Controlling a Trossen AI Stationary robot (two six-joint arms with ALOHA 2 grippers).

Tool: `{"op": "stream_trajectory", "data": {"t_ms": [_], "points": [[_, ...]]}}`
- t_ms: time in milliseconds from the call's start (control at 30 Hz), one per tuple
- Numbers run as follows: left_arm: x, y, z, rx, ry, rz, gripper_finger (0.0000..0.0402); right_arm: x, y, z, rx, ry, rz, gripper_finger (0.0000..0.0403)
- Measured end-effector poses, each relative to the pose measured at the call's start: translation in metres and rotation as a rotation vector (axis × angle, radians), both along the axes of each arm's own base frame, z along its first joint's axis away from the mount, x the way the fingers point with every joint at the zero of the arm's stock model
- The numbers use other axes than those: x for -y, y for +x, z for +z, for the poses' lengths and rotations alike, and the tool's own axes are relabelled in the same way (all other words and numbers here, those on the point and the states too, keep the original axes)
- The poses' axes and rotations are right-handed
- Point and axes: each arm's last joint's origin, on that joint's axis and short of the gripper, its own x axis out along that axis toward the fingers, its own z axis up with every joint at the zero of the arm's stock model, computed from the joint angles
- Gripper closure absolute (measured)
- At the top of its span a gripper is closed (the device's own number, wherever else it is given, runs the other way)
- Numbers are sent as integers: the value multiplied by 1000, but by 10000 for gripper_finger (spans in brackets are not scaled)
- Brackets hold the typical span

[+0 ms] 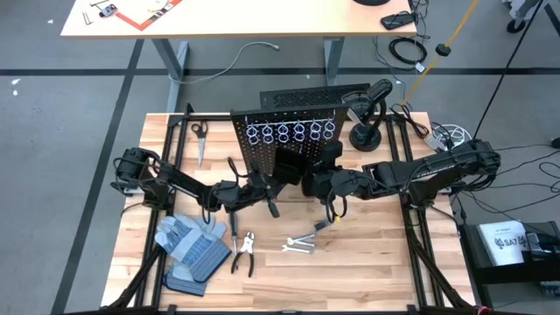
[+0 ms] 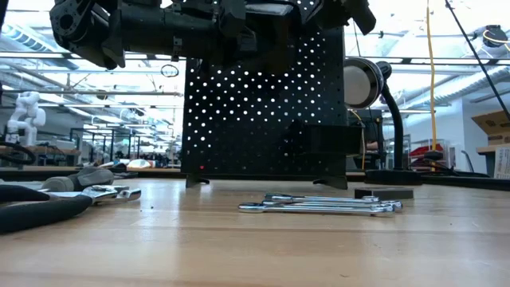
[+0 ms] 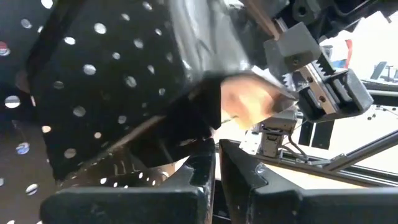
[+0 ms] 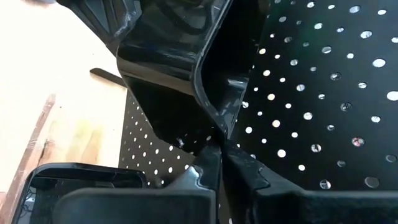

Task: Hang tools onto peg board
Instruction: Adjust the black pegboard on the table

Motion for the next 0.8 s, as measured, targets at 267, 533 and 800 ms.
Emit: {"op": "stream_trajectory", "data": {"t_ms": [267, 533, 800], "points": [[0, 0, 0, 2, 2, -16, 371, 1, 1, 3, 20, -37, -11, 402], [1, 0, 2, 21, 1, -28, 371, 1, 2, 3, 21, -37, -13, 403], [-4, 3, 8, 58, -4, -13, 371, 3, 2, 4, 39, -32, -35, 403]]}}
